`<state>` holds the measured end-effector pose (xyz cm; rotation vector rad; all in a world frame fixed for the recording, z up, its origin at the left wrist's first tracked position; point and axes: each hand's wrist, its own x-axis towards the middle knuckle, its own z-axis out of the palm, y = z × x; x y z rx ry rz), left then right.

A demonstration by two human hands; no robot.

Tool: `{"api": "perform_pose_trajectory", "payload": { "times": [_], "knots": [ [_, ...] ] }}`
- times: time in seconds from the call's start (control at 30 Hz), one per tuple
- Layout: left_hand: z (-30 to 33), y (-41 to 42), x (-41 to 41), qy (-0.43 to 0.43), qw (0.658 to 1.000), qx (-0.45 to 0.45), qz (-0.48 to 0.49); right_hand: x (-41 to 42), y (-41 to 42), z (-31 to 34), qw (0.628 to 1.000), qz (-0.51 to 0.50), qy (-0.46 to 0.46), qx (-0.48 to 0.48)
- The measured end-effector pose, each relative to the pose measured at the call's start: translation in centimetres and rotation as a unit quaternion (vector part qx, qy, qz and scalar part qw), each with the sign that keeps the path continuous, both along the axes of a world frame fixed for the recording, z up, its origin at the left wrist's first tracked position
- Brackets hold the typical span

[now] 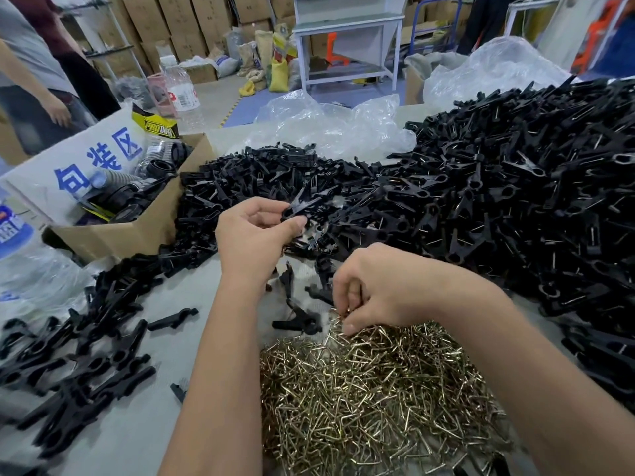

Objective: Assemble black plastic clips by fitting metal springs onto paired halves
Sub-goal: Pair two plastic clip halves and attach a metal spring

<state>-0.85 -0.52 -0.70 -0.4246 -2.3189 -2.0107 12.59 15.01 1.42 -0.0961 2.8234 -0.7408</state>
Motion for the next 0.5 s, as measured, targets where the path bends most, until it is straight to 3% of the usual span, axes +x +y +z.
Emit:
{"api": "perform_pose_trajectory", "payload": {
  "times": [0.1,0.2,0.4,0.5],
  "knots": [
    [0.2,0.2,0.2,-0.009,1.000,0.006,-0.006,0.3,0.4,0.4,0.997,-0.031,0.006,-0.077],
    [0.4,0.2,0.3,-0.010,1.000,0.008,-0.013,0.5,1.3,0.7,0.979,-0.062,0.067,-0.181],
    [0.7,-0.3,0.4,-0.021,0.996,0.054,-0.062,0.4,1.7,0.0,0.908,-0.120,0.146,-0.373],
    [0.7,-0.7,0.4,-0.026,0.992,0.067,-0.108,0.0,1.6,-0.5,0.848,-0.172,0.176,-0.469]
  ]
}}
